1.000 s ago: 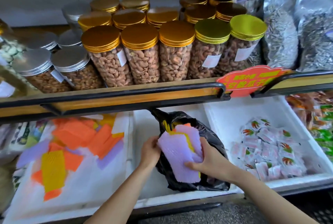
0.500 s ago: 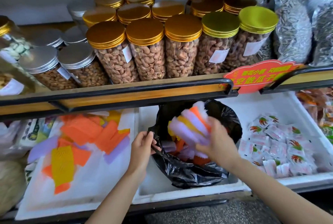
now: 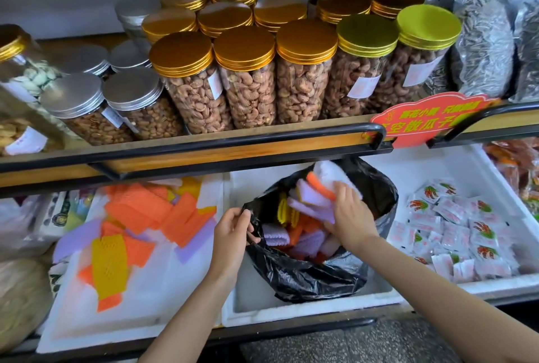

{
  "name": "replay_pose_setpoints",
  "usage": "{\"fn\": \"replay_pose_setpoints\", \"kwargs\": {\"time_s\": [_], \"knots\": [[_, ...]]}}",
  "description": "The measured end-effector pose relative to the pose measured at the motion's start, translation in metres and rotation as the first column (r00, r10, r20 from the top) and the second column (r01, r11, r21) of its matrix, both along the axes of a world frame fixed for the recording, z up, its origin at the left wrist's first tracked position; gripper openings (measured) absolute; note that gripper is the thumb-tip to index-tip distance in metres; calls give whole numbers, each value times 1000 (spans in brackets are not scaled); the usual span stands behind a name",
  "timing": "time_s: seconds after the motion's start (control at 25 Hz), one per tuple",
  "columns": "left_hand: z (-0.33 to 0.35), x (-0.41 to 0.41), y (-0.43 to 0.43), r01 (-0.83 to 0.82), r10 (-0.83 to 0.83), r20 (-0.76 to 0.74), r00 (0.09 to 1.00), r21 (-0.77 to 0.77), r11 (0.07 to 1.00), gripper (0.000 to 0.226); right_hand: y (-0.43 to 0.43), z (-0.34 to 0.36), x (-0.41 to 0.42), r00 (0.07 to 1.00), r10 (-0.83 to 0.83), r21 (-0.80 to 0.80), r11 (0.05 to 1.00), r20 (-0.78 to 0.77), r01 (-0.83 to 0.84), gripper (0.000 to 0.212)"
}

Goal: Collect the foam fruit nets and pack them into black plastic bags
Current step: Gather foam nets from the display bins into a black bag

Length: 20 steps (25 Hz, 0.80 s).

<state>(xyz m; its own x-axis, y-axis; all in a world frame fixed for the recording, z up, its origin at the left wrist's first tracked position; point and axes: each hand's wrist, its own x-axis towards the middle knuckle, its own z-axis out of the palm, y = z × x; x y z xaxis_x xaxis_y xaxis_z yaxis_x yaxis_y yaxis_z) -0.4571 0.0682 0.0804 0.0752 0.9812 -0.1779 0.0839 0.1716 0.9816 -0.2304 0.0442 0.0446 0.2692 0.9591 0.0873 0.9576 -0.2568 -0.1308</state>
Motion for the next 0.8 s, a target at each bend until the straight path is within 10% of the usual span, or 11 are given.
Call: {"fn": "replay_pose_setpoints", "kwargs": {"time_s": [0.2, 0.4, 0.6, 0.8], "knots": [[4, -7, 3, 7, -5, -62, 998, 24, 1000, 17, -3, -16, -7, 994, 65, -363, 931, 88, -29, 68], [7, -15, 8, 64, -63, -19, 998, 5, 998, 9, -3, -8, -6, 982, 95, -87, 993, 166, -81, 73], [9, -25, 12, 121, -121, 13, 993, -34, 992, 11, -4, -1, -34, 957, 263, -265, 938, 125, -223, 50], [-2, -55, 22, 263, -263, -96, 960, -11, 965, 16, 3, 27, -83, 947, 310, 205, 925, 80, -320, 28]]}}
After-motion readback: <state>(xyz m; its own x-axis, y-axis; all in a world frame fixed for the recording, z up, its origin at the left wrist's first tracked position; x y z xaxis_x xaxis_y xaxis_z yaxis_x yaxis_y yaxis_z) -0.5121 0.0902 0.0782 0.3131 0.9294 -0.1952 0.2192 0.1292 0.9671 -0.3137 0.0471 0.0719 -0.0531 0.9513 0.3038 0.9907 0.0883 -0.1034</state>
